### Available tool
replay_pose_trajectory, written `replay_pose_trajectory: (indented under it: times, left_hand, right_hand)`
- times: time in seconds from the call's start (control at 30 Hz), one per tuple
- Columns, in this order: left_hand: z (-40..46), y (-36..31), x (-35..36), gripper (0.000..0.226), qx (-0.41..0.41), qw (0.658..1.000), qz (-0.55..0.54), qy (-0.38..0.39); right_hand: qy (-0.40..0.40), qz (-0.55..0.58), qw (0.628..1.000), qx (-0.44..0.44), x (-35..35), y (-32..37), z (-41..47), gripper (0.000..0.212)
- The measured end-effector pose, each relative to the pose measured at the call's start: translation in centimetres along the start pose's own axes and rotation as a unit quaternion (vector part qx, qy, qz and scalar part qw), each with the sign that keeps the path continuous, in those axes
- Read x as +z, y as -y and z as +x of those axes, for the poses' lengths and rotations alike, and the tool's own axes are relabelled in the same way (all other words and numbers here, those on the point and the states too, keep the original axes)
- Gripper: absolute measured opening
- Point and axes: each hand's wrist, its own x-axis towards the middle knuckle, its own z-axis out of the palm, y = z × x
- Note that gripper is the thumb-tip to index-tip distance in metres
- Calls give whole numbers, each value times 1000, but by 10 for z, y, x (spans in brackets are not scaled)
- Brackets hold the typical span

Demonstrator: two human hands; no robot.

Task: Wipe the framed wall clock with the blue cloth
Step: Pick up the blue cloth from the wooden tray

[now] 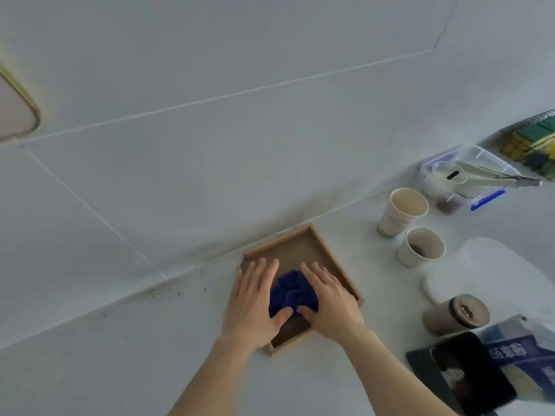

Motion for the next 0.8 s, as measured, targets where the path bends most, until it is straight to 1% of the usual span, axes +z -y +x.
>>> replay_pose_trajectory:
  times: [0.1, 0.2, 0.33, 0.47, 0.53, 0.8]
  left_hand:
    - [-1, -1, 12, 99, -15, 998, -22, 56]
    - [-3, -6, 20, 93, -21, 997, -19, 72]
    - [-4, -14, 29, 78, -29, 999, 0, 14]
    - [-3, -21, 30, 52, -53, 997, -51, -10]
    - [-3, -21, 27, 43, -68, 994, -82, -17]
    - [-4, -15, -8, 31, -44, 991, -115, -48]
  right_hand:
    - [10, -3, 1000, 14, 9, -3, 0, 86]
    - [-20, -16, 1000, 13, 18, -6, 2, 75]
    - [-54, -31, 998, 15, 21, -9, 5, 60]
    - [-72, 7, 997, 19, 19, -10, 3, 52]
    - [-76, 18, 997, 18, 15, -10, 3, 50]
    - [-115, 49, 992, -7, -11, 3, 5, 45]
